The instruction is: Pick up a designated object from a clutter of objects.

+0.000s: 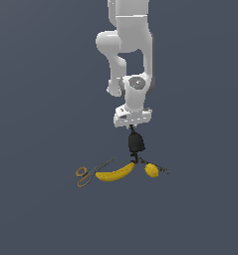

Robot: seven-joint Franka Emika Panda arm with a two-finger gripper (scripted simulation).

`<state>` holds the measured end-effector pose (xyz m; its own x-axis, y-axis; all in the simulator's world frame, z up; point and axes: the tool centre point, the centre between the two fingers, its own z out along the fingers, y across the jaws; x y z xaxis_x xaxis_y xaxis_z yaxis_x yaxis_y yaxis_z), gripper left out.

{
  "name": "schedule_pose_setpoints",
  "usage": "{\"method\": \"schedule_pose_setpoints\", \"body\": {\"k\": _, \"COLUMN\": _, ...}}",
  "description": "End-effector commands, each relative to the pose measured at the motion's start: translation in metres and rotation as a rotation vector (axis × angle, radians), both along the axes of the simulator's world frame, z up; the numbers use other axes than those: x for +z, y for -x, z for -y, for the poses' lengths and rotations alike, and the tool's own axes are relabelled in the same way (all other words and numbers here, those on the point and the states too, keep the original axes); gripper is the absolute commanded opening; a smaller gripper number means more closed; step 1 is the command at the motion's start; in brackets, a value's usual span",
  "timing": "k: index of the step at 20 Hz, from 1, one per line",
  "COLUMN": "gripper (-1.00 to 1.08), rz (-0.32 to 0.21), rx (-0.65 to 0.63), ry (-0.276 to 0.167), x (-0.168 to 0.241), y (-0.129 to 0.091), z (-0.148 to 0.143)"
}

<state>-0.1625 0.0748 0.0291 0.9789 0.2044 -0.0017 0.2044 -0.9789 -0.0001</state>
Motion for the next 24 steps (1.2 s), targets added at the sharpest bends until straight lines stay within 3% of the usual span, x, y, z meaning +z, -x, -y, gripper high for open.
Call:
{"method": "schedule_pose_setpoints", "body": {"k": 1, "gripper": -1.00, "rz": 0.002, "rx": 0.001, "ry": 0.000, "x": 0.008, "y": -0.005, "z": -0.004}}
{"method": "schedule_pose_setpoints", "body": {"k": 9, "gripper": -1.00, "rz": 0.002, "rx": 0.001, "ry": 0.000, "x": 0.050, "y": -0.029, "z": -0.023}}
{"method": "schedule_pose_setpoints", "body": {"k": 24, "gripper": -1.00, "rz": 0.002, "rx": 0.000, "ry": -0.001, "x": 0.162, "y": -0.096, "z": -0.073}}
